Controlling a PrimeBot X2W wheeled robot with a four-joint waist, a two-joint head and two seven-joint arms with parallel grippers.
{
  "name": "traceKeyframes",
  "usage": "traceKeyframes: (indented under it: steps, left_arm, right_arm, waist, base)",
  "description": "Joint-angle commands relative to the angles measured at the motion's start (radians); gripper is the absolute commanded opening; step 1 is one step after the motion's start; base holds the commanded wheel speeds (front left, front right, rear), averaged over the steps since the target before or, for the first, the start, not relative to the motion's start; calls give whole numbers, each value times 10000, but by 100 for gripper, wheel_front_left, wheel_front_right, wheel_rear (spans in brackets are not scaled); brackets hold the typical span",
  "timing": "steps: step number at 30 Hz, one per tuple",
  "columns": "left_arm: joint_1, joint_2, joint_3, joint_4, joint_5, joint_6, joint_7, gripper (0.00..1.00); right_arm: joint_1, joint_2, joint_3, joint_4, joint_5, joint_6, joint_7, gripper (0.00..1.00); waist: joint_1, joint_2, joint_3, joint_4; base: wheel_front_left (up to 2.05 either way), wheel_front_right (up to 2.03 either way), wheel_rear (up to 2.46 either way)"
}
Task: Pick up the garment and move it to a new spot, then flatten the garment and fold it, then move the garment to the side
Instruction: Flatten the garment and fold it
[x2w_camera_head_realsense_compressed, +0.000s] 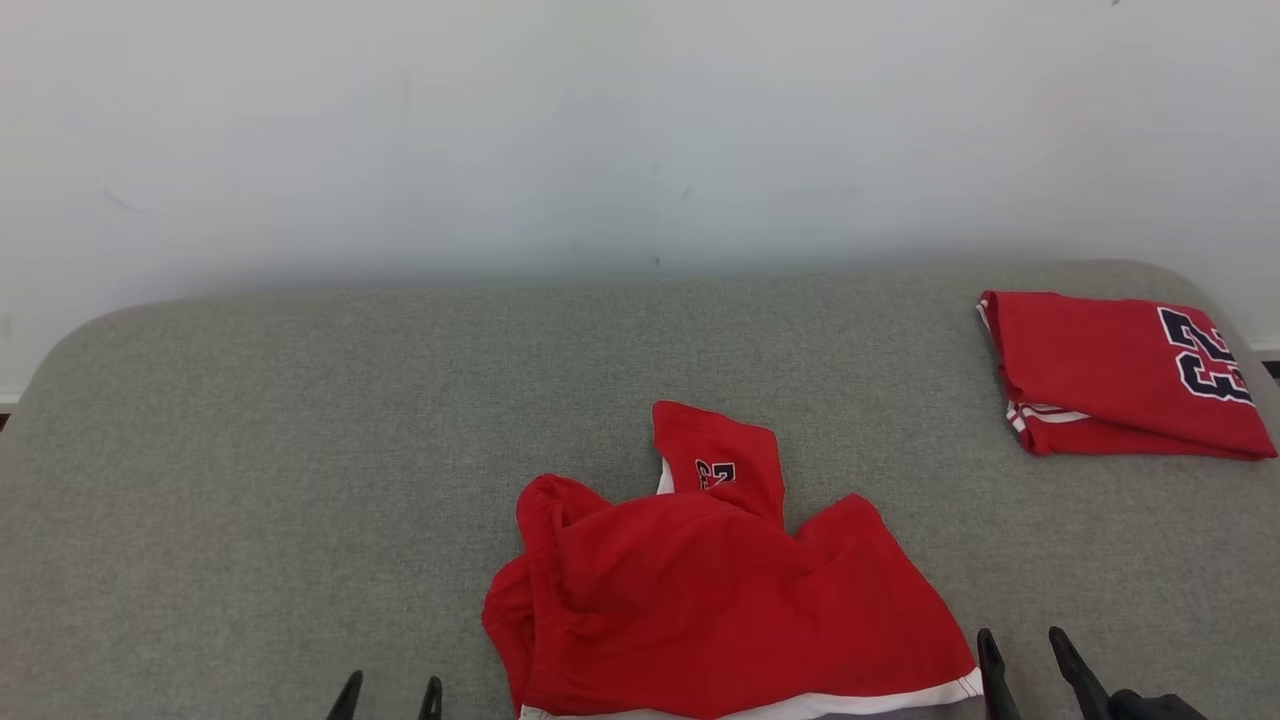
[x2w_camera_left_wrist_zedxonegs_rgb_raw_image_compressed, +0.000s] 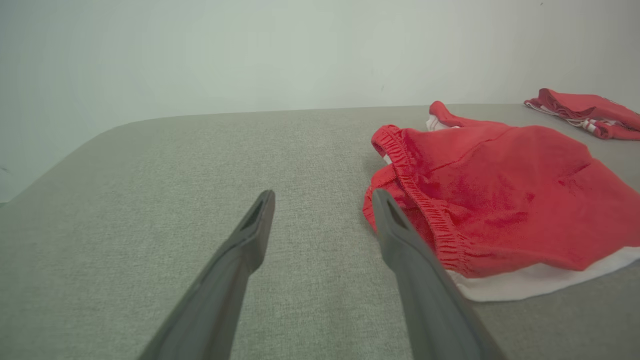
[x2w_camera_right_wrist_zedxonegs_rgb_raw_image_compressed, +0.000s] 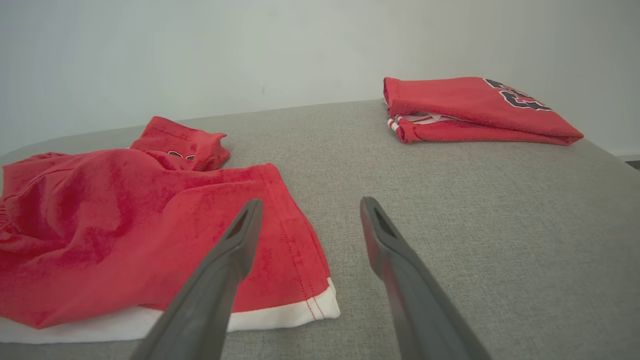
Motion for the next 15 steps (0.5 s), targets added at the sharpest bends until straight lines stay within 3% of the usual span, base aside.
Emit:
traceKeyframes:
  steps: [1, 9, 15]
  left_arm:
    - [-174, 125, -264, 254, -93, -55, -28, 100]
    - [-728, 556, -2224, 1603, -745, -56, -28, 100]
    - [-1387, 726, -2898, 2468, -1217, -57, -28, 100]
  right_arm:
    - [-135, -55, -64, 263, -82, -28, 78, 100]
    - [-606, -173, -198, 1686, 30, -28, 101, 100]
    - [-1050, -89, 81, 2557, 130, -28, 40, 100]
  waist:
    - [0, -1, 95, -85]
    - [0, -1, 374, -370]
    - [0, -1, 580, -559]
  base:
    - [0, 0, 0]
    - [0, 0, 0]
    - [0, 0, 0]
